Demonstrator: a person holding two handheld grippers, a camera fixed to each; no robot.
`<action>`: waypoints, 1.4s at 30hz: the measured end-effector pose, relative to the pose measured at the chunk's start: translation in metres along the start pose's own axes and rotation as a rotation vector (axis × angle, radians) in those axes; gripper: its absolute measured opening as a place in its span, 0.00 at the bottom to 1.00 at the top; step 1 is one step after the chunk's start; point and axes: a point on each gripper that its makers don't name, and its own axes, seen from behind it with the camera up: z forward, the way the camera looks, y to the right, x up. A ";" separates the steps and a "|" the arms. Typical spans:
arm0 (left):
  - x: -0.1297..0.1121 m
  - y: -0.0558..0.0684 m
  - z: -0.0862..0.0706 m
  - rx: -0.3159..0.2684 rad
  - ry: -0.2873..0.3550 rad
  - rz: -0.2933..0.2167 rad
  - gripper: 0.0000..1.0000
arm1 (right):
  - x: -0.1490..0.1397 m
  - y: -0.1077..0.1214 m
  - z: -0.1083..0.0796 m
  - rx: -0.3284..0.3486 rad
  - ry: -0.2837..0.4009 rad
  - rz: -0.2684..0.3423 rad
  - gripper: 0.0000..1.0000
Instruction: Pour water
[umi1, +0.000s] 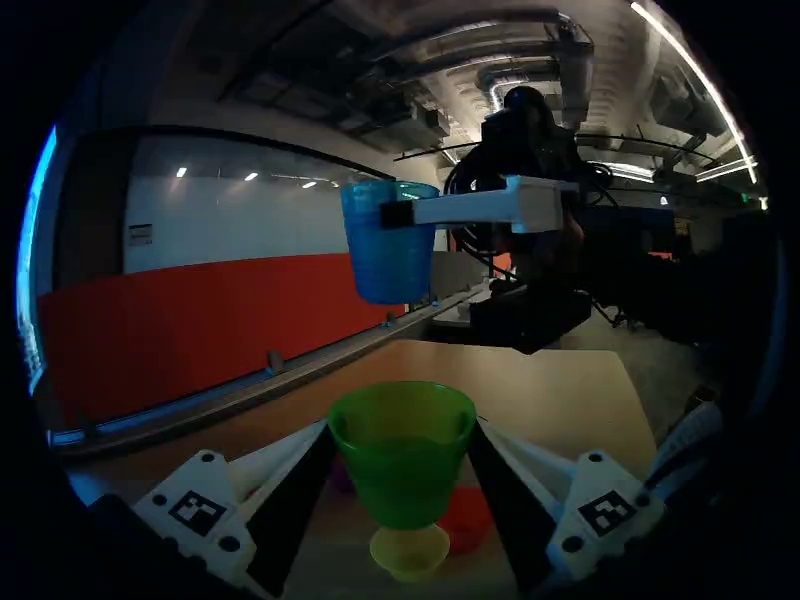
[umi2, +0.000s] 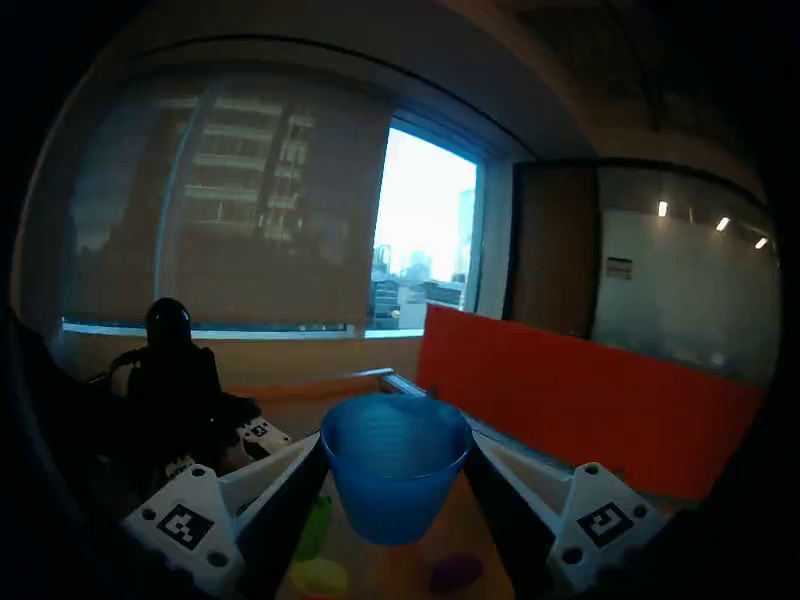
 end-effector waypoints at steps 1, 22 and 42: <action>0.000 -0.002 0.000 0.004 0.000 -0.001 0.87 | -0.002 0.001 -0.001 -0.003 -0.006 0.004 0.91; -0.028 -0.036 -0.013 0.084 -0.104 0.009 0.86 | -0.063 0.032 -0.026 -0.045 -0.106 0.016 0.91; -0.083 -0.044 -0.028 0.108 -0.276 0.043 0.87 | -0.147 0.043 -0.054 -0.057 -0.251 0.010 0.91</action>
